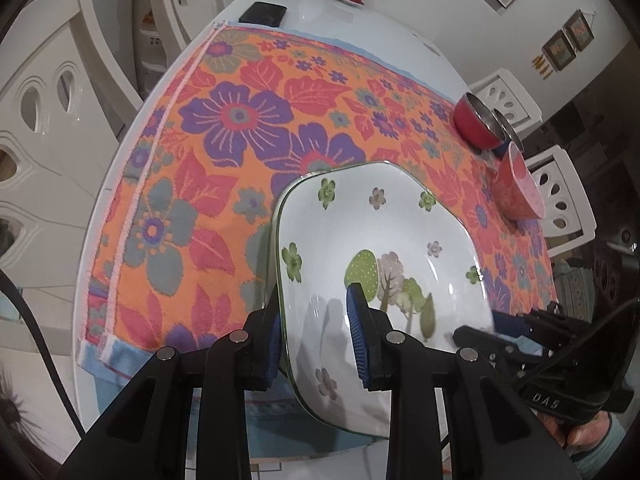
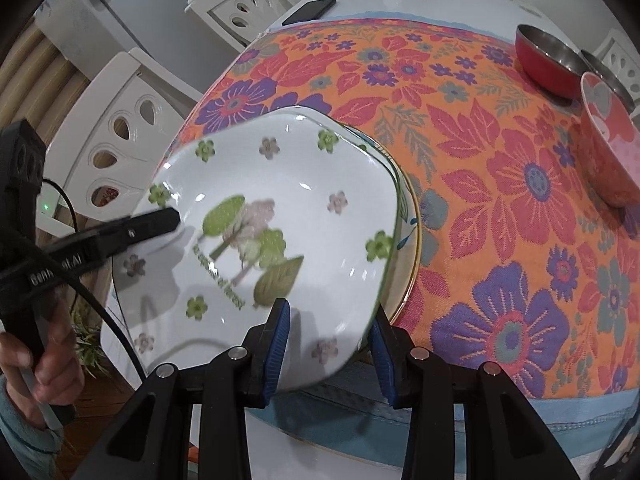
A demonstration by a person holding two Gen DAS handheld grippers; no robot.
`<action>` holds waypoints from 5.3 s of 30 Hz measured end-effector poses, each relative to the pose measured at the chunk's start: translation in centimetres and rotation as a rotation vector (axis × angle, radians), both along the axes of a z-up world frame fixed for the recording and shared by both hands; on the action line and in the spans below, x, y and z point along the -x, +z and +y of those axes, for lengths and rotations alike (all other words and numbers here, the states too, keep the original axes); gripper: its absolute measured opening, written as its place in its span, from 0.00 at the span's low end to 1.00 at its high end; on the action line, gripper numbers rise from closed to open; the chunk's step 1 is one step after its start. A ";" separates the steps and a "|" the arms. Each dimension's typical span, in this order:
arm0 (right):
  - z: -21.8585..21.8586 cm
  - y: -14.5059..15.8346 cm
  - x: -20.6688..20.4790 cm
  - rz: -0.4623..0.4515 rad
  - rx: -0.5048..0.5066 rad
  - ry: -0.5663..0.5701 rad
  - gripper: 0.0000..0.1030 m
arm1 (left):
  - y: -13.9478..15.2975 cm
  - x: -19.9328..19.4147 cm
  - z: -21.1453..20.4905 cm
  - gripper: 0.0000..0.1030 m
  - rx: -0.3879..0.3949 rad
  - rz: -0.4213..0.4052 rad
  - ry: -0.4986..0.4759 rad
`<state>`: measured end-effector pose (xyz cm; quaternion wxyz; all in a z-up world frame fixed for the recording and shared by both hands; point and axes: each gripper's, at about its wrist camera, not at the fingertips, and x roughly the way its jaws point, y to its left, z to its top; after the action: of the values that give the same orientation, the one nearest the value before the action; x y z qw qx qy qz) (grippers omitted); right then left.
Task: Organize plates and bowls
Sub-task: 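Open both grippers and withdraw them from the plate stack, then move both grippers toward the rim of the pink cartoon bowl, then close both grippers on the rim of the pink bowl, then carry the pink bowl toward the plate stack and lower it onto the cloth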
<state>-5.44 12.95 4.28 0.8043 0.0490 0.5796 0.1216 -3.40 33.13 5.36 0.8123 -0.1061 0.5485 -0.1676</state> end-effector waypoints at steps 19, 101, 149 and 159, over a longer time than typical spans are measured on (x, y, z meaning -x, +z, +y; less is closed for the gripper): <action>-0.1 0.4 -0.5 0.019 0.051 0.007 0.37 | 1.3 -3.1 0.8 0.28 -0.062 -0.032 -0.036; -33.7 -0.4 -11.5 -0.028 -0.097 -0.381 0.20 | -1.7 -13.9 -36.1 0.15 0.008 0.008 -0.205; -28.0 1.1 1.3 0.084 0.000 -0.264 0.20 | -1.1 -0.8 -31.1 0.12 0.031 0.108 -0.226; -27.9 0.3 1.7 0.114 -0.011 -0.259 0.20 | -1.7 -0.7 -31.2 0.13 0.011 0.120 -0.253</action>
<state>-7.18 -14.98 4.59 0.7789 0.1346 0.6124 0.0170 -2.74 1.89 3.69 0.7499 -0.0505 0.6041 -0.2649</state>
